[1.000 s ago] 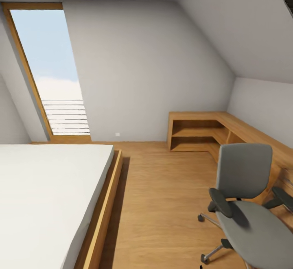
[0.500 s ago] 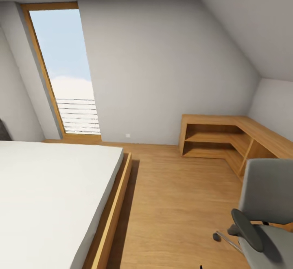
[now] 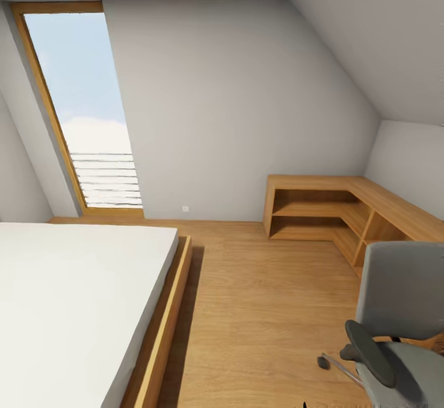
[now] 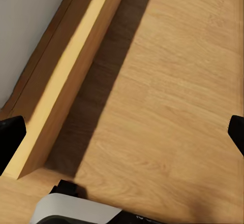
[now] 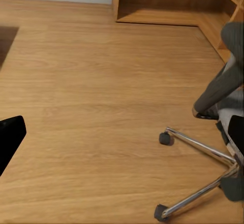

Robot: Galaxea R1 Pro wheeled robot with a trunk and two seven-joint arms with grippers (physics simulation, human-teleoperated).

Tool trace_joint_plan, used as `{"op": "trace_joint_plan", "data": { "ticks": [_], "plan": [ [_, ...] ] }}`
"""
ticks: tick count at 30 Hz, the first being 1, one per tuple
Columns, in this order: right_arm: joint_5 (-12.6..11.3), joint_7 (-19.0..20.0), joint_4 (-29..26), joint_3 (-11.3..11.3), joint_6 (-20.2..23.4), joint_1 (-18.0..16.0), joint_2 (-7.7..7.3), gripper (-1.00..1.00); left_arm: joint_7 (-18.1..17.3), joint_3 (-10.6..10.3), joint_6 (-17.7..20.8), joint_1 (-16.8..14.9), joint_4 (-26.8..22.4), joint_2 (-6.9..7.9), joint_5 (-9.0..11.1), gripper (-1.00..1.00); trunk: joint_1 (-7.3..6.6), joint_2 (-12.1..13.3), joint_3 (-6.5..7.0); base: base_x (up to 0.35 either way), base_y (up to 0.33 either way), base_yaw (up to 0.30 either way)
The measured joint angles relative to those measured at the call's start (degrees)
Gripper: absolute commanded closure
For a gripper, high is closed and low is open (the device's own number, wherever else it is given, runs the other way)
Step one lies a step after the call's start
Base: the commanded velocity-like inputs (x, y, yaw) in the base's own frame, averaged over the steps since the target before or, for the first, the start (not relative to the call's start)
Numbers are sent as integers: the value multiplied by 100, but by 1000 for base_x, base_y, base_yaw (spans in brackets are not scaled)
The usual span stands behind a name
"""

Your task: In the bedroom, organize the workspace by keeping the computer under the desk, ensuring the monitor is on the desk, placing the keyboard on the desk next to the monitor, placing the mouse on the desk next to the keyboard, moving the folder from the swivel chair onto the desk next to the mouse, stacking the notebook on top of the folder with the pen on top of the notebook, and positioning the swivel chair next to the desk.

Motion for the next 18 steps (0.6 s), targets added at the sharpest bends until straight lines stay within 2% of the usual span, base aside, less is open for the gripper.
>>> {"op": "trace_joint_plan", "data": {
  "ticks": [10,18],
  "plan": [
    [0,1,0,0,0,0,0,-100,0,-5,0,0,0,0,5,-100,0,0,47,20,0,-218],
    [-5,2,1,0,6,-1,0,-100,1,-8,3,1,-1,0,3,-100,-3,-1,68,210,0,-107]
  ]
}}
